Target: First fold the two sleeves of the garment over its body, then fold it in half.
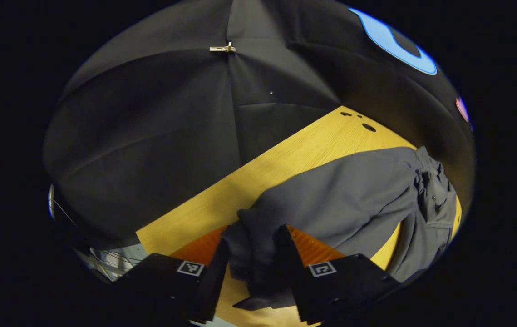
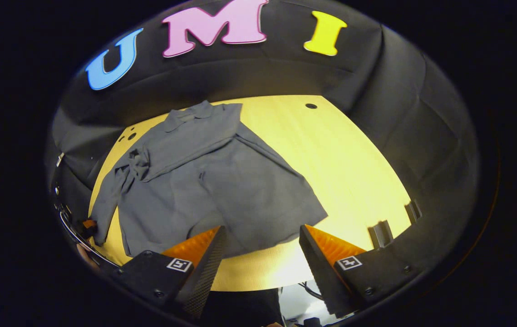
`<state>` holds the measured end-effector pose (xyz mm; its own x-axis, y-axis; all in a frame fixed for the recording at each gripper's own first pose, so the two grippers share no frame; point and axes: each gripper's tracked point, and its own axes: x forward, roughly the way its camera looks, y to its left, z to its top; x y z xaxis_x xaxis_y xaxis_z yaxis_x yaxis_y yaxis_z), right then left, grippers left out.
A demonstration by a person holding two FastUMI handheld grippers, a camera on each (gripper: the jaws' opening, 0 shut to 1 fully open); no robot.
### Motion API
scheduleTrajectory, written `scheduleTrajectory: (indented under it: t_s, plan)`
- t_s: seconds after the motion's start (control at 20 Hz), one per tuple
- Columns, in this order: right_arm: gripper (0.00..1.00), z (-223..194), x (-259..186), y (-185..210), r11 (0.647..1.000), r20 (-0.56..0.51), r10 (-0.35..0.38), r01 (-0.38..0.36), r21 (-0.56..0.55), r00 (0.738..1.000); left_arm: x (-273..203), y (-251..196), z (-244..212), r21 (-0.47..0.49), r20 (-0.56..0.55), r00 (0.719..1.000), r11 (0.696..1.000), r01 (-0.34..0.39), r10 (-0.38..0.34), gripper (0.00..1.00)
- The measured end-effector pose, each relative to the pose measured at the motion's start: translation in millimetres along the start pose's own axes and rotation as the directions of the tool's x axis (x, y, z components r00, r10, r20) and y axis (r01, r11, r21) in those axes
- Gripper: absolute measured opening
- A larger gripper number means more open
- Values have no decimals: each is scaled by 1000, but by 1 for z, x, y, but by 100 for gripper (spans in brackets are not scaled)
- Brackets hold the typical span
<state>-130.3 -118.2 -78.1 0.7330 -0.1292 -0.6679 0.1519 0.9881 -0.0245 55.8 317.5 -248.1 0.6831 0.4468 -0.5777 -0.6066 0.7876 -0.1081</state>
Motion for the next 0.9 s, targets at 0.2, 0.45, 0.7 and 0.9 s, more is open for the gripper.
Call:
scheduleTrajectory:
  t_s: [0.2, 0.45, 0.7, 0.9]
  plan:
    - [99, 1, 5, -2, 1000, 12, 21, -21, 14, 1000, 0, -13, 1, 37, 10, 1000, 999, 7, -8, 21]
    - [100, 2, 16, 8, 997, 8, 73, -72, -21, 997, -3, -18, 4, 36, 7, 1000, 999, 14, -14, 6]
    - [99, 18, 19, -11, 997, 42, 81, -80, -10, 996, -30, -33, 34, 12, 53, 998, 1000, 15, -16, 6]
    - [99, 27, 27, -31, 996, 45, 82, -83, 40, 996, -60, -72, 68, 19, 111, 991, 997, 73, -75, 6]
